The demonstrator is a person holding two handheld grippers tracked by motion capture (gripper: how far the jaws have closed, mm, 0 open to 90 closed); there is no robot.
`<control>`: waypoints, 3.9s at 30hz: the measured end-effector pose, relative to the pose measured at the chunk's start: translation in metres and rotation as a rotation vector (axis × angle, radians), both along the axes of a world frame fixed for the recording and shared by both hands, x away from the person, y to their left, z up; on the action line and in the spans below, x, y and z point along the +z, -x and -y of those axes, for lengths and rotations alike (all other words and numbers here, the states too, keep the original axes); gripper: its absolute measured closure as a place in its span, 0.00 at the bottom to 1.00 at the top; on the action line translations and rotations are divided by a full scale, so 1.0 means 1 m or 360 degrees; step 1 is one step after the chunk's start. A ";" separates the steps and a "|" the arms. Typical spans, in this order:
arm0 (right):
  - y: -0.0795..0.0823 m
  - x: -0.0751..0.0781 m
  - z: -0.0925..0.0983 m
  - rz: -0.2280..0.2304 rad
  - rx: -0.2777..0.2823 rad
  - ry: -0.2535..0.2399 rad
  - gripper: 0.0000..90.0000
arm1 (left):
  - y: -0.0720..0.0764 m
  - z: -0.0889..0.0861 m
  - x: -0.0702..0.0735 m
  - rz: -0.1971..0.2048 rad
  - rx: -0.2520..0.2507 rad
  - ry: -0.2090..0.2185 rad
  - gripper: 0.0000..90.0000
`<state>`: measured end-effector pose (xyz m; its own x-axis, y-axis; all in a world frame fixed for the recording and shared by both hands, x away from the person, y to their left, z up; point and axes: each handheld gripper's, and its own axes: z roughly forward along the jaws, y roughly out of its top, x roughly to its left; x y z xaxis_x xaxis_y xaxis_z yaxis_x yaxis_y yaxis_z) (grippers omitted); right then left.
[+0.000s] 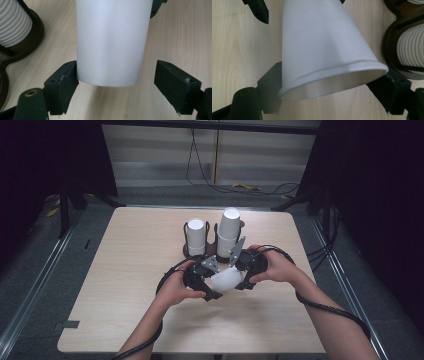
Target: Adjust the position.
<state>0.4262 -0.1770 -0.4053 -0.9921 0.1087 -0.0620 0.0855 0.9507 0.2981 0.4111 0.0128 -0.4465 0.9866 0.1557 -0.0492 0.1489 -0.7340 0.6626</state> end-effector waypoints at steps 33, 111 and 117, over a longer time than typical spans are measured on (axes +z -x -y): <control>0.002 0.001 -0.005 -0.0007 0.0037 -0.0012 0.22 | 0.000 0.005 -0.004 0.0038 -0.0013 -0.0026 0.30; -0.001 -0.004 0.018 -0.0078 -0.0128 -0.0254 0.16 | -0.005 -0.016 -0.003 0.0001 0.0039 0.0091 0.39; -0.002 -0.007 0.026 -0.0097 -0.0178 -0.0386 0.17 | -0.006 -0.019 -0.004 -0.0009 0.0058 0.0134 0.39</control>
